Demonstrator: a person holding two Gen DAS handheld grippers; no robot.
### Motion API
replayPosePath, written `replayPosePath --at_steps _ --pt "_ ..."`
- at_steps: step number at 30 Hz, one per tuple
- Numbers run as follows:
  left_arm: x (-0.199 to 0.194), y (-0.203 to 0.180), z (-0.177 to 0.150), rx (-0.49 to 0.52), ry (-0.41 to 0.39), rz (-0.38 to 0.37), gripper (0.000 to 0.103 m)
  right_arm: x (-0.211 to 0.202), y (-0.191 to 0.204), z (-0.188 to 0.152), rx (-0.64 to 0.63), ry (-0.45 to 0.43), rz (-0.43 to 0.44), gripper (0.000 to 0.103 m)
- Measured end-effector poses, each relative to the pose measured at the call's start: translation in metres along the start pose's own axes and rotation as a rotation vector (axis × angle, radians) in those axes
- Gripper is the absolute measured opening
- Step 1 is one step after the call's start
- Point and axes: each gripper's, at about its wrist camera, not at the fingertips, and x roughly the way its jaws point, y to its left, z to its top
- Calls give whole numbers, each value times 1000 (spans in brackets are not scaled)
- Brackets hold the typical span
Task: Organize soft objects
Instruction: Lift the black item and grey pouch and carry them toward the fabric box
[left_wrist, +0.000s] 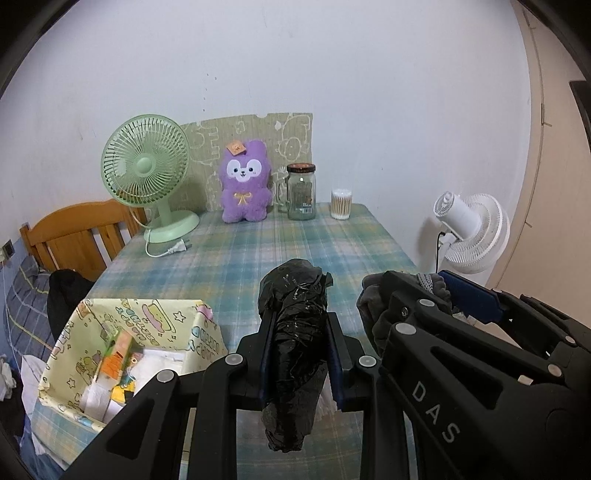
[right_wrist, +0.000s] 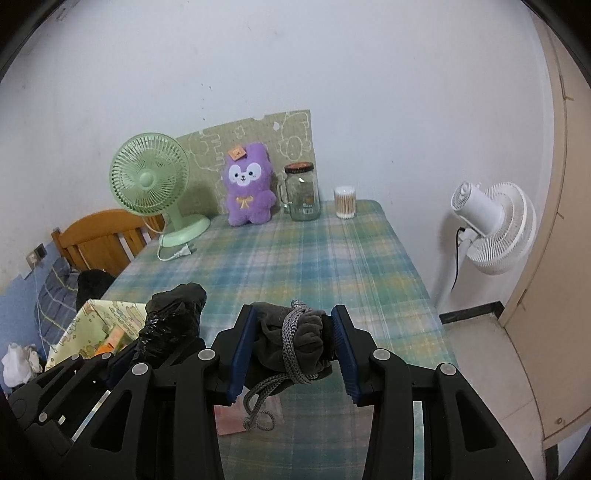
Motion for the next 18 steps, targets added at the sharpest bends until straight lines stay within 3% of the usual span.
replayPosePath --at_steps 18 --pt "-19 24 9 16 -32 -32 24 -21 30 7 -2 -40 -16 45"
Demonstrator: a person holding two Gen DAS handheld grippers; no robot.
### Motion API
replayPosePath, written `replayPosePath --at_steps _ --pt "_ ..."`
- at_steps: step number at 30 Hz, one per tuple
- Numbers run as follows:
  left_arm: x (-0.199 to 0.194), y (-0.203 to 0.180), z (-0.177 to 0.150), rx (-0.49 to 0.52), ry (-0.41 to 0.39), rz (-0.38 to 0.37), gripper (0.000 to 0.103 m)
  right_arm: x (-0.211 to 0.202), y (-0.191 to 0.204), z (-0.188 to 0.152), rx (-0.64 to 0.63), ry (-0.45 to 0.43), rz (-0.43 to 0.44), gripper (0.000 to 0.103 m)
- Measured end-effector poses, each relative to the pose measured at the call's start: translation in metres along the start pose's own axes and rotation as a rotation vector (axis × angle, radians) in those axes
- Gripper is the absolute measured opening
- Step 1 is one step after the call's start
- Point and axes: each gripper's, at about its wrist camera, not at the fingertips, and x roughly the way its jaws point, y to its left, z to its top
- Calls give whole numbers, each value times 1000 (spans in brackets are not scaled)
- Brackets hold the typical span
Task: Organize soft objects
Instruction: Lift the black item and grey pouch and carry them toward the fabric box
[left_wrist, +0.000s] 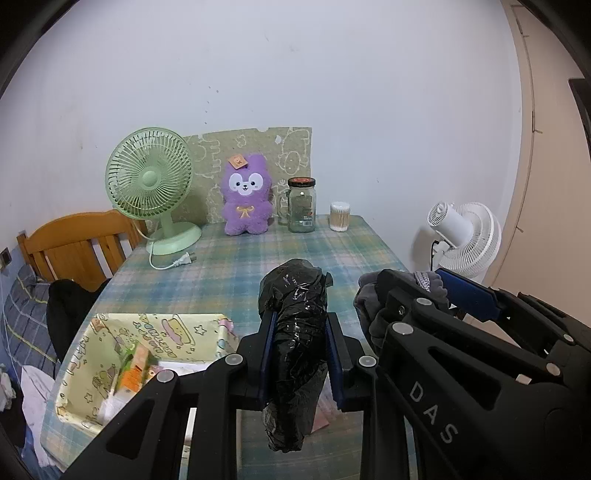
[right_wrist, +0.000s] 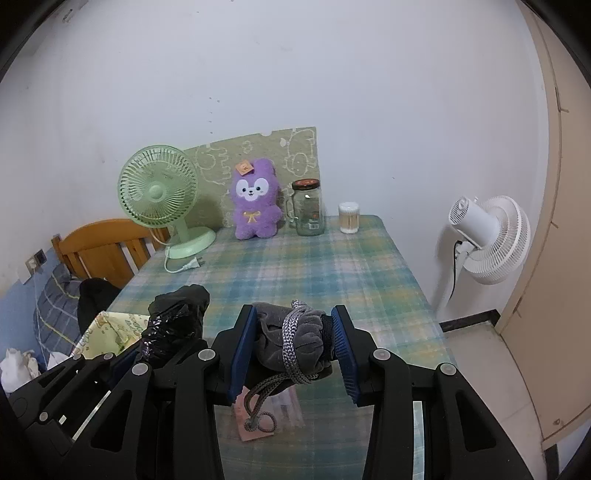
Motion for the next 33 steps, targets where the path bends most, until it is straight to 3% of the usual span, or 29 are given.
replayPosePath --at_steps 33 --pt "-4 77 -1 -28 -7 57 24 24 81 7 -64 -2 83 45"
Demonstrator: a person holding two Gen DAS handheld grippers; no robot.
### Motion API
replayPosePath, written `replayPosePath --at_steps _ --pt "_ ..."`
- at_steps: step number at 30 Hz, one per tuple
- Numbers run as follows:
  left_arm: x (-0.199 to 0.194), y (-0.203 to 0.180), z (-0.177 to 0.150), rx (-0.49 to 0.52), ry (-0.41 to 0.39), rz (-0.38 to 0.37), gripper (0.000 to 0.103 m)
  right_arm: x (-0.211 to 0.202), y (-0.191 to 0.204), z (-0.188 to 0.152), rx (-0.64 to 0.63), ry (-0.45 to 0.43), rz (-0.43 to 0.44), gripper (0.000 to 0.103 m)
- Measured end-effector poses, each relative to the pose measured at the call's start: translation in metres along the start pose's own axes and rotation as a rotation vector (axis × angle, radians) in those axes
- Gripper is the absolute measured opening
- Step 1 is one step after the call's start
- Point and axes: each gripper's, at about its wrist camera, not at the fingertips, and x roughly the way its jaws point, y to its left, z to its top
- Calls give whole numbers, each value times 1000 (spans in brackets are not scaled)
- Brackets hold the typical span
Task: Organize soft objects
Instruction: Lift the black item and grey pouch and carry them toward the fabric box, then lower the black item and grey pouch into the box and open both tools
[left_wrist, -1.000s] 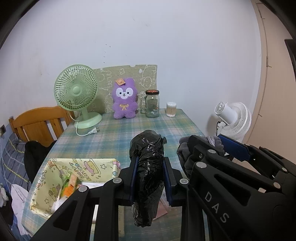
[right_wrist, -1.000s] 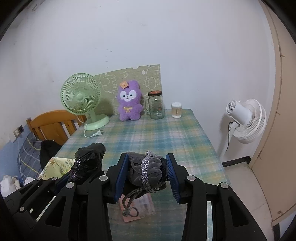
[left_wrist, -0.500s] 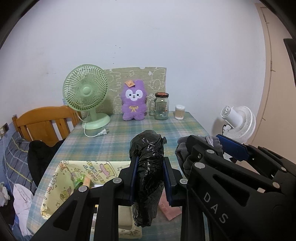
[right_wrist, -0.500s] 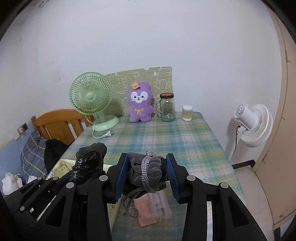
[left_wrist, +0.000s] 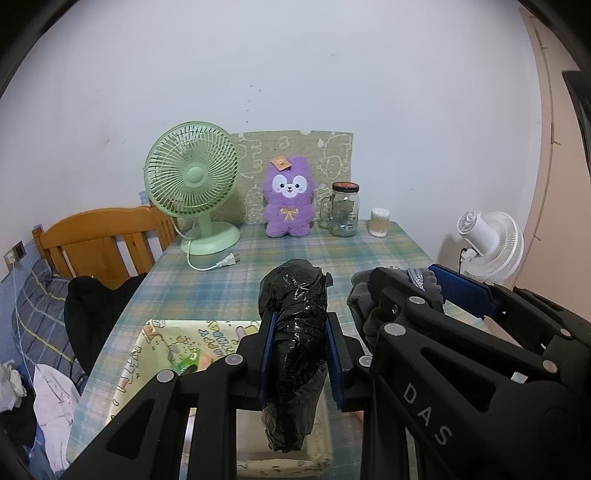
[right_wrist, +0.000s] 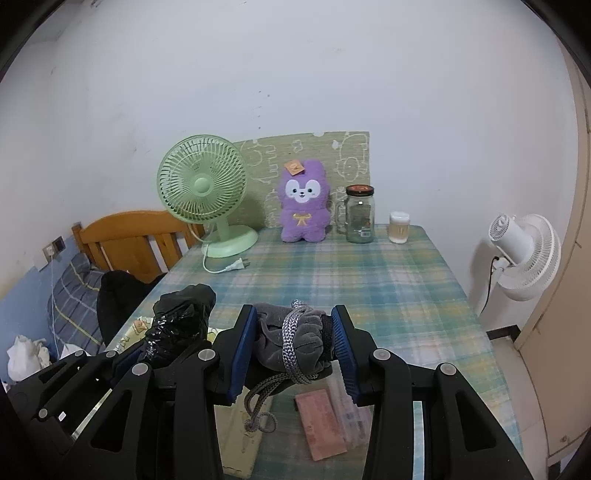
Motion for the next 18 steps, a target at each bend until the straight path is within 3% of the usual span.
replayPosePath --at_steps 18 --pt "12 48 -15 -31 40 47 25 32 45 -10 -45 50 60 45"
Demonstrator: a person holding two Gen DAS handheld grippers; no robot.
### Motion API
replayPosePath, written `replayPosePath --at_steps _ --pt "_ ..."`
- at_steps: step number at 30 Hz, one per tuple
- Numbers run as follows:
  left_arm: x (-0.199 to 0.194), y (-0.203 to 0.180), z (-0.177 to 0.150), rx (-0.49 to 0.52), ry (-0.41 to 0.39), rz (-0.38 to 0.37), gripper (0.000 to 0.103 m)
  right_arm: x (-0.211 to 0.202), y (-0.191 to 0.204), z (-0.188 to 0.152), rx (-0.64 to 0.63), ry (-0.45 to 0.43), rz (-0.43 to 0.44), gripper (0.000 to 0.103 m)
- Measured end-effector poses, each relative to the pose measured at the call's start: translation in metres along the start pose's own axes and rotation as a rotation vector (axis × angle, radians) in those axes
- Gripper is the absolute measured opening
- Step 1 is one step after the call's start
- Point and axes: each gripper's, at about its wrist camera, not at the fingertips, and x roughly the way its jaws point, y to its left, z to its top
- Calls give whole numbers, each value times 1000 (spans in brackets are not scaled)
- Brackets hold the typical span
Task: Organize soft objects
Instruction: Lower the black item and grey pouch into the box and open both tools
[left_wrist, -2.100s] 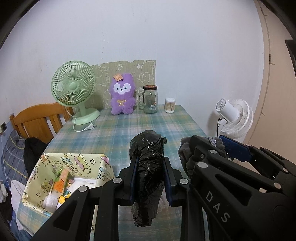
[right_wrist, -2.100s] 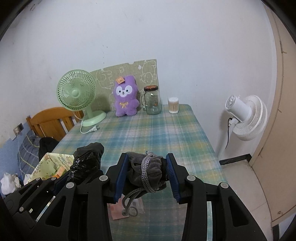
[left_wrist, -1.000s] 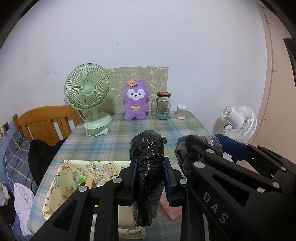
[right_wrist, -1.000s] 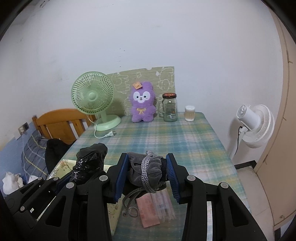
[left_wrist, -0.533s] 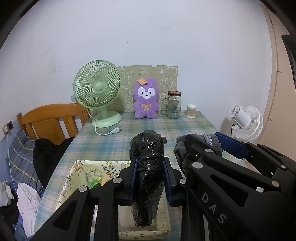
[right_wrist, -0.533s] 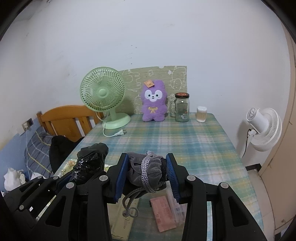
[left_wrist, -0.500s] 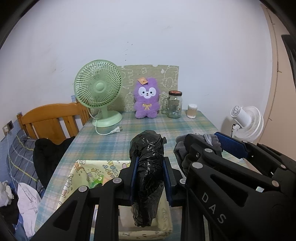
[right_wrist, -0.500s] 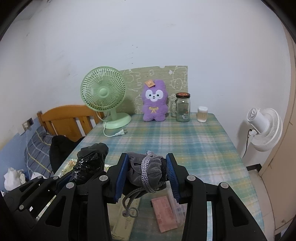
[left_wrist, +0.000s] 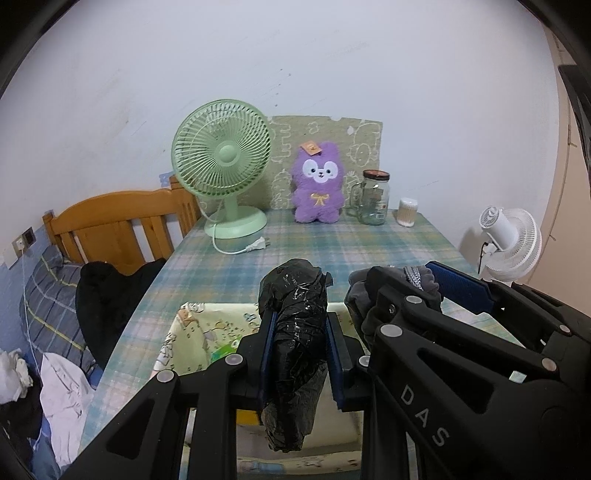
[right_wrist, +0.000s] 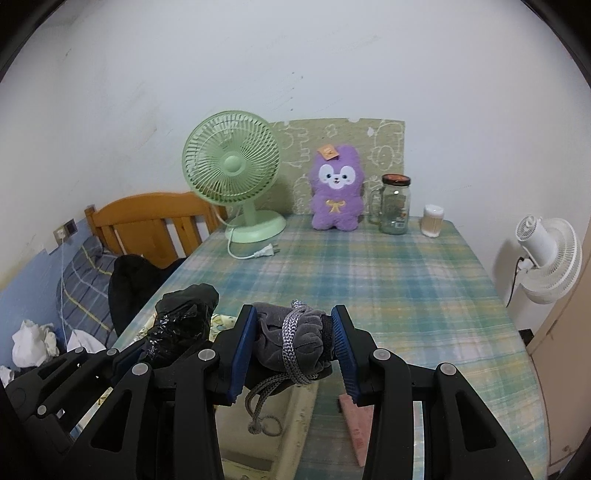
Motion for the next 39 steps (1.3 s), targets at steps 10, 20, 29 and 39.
replayPosePath --at_steps 10,20,29,39 --pt "9 23 -14 -16 44 52 25 21 23 -11 -25 56 56 45" --pt "22 38 -24 -27 70 91 43 41 37 -21 -45 102 73 45" --pt "30 55 -31 -51 96 103 65 58 52 -24 -63 139 105 45" --pt "34 62 -35 -39 103 110 78 64 62 -27 -101 147 90 53"
